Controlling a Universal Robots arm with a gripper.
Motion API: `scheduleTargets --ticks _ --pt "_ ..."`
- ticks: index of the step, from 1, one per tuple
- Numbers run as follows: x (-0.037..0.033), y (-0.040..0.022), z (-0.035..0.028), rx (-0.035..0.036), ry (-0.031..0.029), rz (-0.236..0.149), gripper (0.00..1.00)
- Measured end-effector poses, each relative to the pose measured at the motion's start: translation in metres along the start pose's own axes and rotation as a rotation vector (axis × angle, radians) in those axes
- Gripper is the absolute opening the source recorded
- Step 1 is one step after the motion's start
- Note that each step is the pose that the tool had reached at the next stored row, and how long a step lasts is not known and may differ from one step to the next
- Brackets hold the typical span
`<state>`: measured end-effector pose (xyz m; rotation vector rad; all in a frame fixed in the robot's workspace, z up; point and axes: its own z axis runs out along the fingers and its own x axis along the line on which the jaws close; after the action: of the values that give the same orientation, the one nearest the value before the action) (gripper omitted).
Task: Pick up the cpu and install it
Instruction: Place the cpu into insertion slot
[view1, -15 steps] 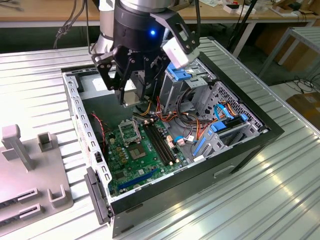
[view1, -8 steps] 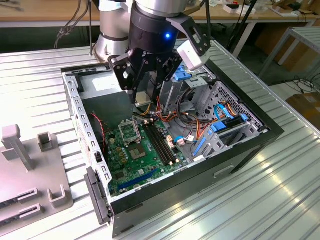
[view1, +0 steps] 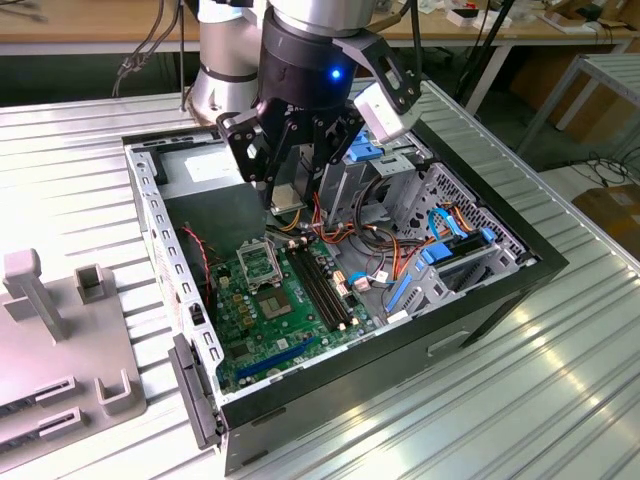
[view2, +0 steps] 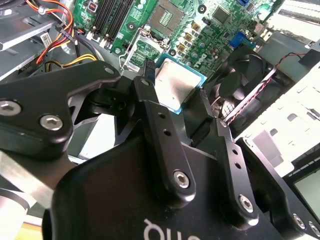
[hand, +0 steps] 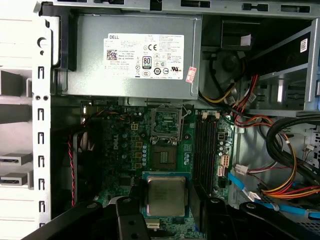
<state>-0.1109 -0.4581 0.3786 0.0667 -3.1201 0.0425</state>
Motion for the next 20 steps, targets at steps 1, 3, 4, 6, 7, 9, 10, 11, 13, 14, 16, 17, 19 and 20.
scheduleTargets --ticks 1,3,4,6,7,9,10,11,13,14,16,17,19,20 --pt "0.0 0.0 0.0 0.0 0.0 0.0 0.47" --pt "0.0 0.0 0.0 0.0 0.0 0.0 0.47" --pt "0.0 0.0 0.0 0.0 0.0 0.0 0.47" --pt "0.0 0.0 0.0001 0.0 0.0 0.002 0.47" --pt "0.0 0.0 0.0002 -0.0001 0.0001 0.003 0.47" --pt "0.0 0.0 0.0009 -0.0005 0.0005 0.021 0.47" --pt "0.0 0.0 0.0012 -0.0006 0.0008 0.03 0.47" --pt "-0.0001 0.0 0.0015 -0.0008 0.0011 0.04 0.47" --pt "0.0 0.0 0.0018 -0.0008 0.0015 0.05 0.47" --pt "0.0 0.0 0.0018 -0.0009 0.0015 0.05 0.47" --pt "-0.0001 0.0001 0.002 -0.001 0.0014 0.05 0.47" --pt "-0.0001 0.0 0.002 -0.001 0.0014 0.05 0.47" --pt "-0.0001 0.0001 0.0021 -0.0011 0.0013 0.05 0.47" --pt "-0.0001 0.0001 0.0022 -0.0012 0.0013 0.05 0.47"
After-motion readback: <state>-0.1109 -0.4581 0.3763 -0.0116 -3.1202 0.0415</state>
